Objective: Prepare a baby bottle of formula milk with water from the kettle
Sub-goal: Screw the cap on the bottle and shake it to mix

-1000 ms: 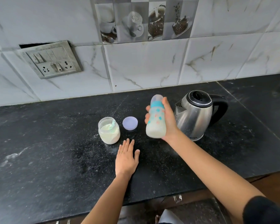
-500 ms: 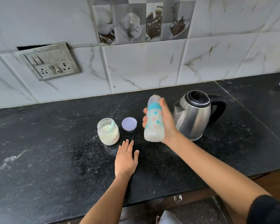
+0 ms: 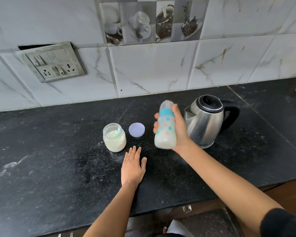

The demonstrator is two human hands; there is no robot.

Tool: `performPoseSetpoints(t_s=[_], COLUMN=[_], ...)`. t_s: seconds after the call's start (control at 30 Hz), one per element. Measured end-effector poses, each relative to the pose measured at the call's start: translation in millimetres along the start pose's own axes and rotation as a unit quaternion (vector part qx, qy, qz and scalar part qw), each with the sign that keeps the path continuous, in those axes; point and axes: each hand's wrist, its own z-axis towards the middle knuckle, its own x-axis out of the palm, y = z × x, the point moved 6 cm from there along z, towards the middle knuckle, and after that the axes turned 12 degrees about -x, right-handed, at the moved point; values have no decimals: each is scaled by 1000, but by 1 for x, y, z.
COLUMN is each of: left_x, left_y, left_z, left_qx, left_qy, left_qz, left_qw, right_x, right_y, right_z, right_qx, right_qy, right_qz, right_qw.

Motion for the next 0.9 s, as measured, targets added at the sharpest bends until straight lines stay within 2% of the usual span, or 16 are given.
performPoseSetpoints(t_s=[0.1,0.23,0.3,0.4,0.43,0.53,0.6,0.73,0.77,0.9], left_x=[-1,2,0,0,0,1,0,-2,-2,0], left_y=[0,1,1,0,0,1,1,0,0,0], left_z=[0,1,1,0,0,1,0,0,0,1], left_qx=[0,2,1,2,2,5,5,0,0,9], left_qy=[-1,5,-1,0,-1,3,1,0,-1,11], left_qz=[-3,8,2,-1,-2,4,4,-2,-3,2], left_qw=[1000,1000,1000,1000,1000,1000,1000,1000,1000,1000], right_x=[-6,-5,1,-3,-3,-3,1,-3,-4,-3], right_y=[3,-27,-18,5,5,-19,-22,1,-2,-41], right_z=[11,-15,-9,13,13,-7,-12,14,13,-15], right_qx=[-21,55,34,-26,-21,33,48,-30,-22,71], right_qy=[-61,11,0,-62,-58,30,48,-51,-51,29], right_qz=[35,-48,-16,34,26,-65,-70,33,30,-67], right_qw=[997,997,999,997,998,997,995,998,998,995])
